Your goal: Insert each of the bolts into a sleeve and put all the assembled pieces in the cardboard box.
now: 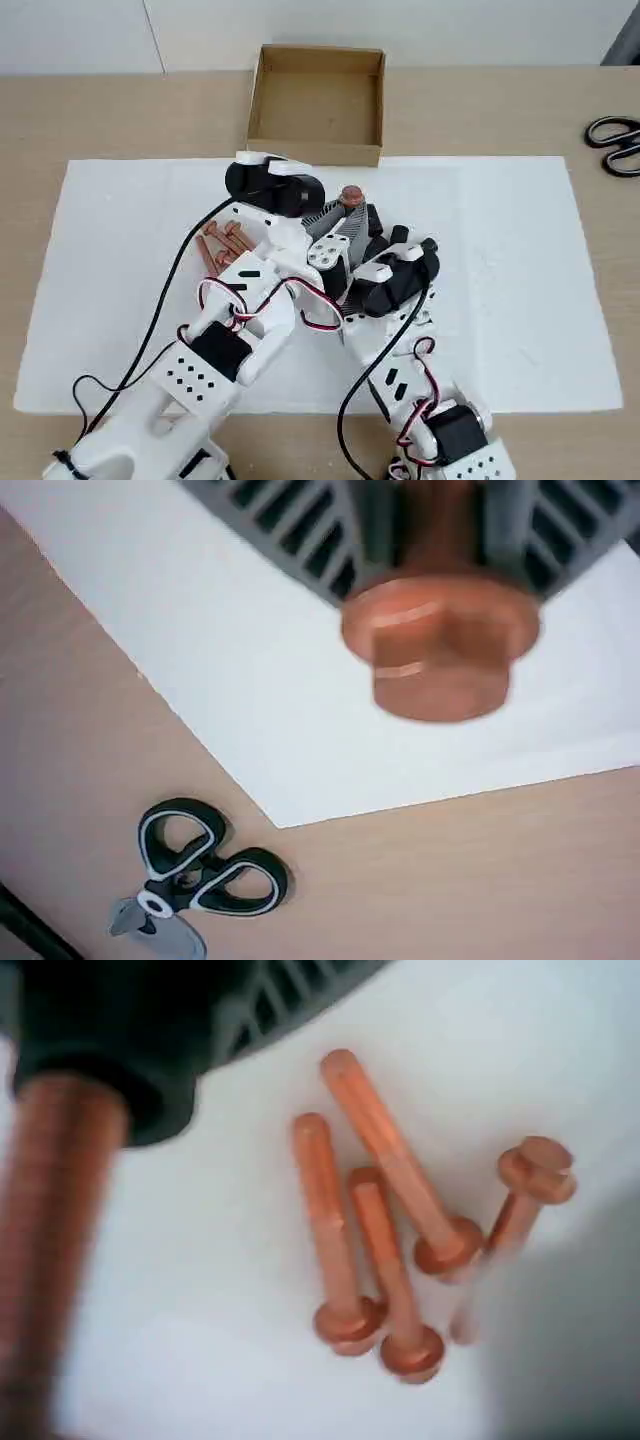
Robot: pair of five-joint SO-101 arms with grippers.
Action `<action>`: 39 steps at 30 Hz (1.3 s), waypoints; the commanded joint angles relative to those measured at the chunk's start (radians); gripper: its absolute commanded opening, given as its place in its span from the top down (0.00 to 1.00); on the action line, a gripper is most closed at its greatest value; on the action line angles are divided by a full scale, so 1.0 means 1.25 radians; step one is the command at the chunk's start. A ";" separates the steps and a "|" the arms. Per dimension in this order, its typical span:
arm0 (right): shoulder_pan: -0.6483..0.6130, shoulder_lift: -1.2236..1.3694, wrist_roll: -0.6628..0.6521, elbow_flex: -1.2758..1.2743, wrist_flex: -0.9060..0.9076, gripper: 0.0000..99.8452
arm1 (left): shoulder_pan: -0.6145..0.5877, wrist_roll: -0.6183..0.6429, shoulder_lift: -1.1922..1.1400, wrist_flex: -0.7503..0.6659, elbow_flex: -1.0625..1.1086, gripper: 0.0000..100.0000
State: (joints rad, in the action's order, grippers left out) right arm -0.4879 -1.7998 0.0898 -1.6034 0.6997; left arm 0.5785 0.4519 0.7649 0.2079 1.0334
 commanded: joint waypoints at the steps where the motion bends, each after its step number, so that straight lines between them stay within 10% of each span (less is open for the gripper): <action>1: 0.024 -0.007 0.007 0.009 -0.023 1.00 | 0.002 0.005 0.026 -0.021 -0.004 0.99; 39: 0.023 -0.007 0.007 0.011 -0.024 1.00 | 0.065 0.001 0.025 -0.021 0.144 0.99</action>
State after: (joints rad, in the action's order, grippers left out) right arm -0.4649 -1.7983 0.0898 -1.6080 0.7012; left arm 0.6429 0.4565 0.7894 0.1864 1.2114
